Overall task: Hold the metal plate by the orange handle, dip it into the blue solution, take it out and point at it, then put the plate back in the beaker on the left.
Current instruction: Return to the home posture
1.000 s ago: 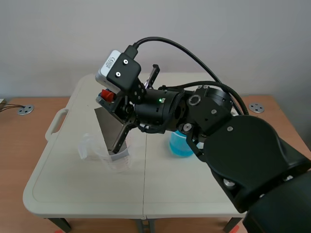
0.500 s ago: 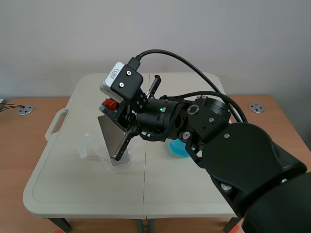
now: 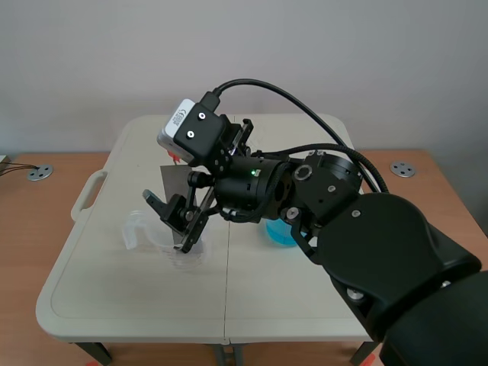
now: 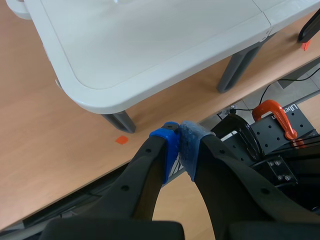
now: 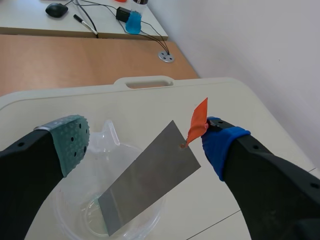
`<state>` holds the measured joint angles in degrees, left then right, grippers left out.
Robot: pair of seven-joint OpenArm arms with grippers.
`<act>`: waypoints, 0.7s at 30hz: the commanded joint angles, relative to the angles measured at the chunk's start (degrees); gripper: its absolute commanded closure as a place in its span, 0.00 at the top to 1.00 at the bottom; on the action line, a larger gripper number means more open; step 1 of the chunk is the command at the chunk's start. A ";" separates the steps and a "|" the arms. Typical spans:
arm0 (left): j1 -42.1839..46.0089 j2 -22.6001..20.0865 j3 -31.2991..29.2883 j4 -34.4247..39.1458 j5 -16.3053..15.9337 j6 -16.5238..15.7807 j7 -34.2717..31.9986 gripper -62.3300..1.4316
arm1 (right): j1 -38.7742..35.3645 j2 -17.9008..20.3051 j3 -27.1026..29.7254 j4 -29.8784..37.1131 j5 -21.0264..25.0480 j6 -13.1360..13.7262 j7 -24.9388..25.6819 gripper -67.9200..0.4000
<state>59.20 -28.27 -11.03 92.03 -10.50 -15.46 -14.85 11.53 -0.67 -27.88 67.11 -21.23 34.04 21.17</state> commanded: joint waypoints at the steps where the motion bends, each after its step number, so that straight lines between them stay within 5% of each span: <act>1: 0.11 -0.17 -0.09 0.50 -0.37 -0.17 -0.74 0.05 | 0.85 -0.76 0.17 0.33 0.85 -0.22 0.87 0.77; 7: -0.04 -0.17 -0.09 0.50 -0.37 -0.33 -0.74 0.05 | 0.87 -0.76 1.70 0.35 3.30 -0.24 1.27 0.97; 18: -2.54 -0.20 -0.09 0.50 -0.37 -0.42 -0.59 0.06 | -1.49 1.64 6.80 6.38 9.35 0.02 -0.96 0.98; 21: -4.72 -0.35 -0.09 0.50 -0.37 -0.61 -0.57 0.31 | -4.24 3.78 7.96 11.56 12.02 0.46 -3.96 0.98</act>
<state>55.18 -28.27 -11.03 92.01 -10.48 -16.10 -14.83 7.49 2.07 -20.12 76.38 -10.26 34.37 17.21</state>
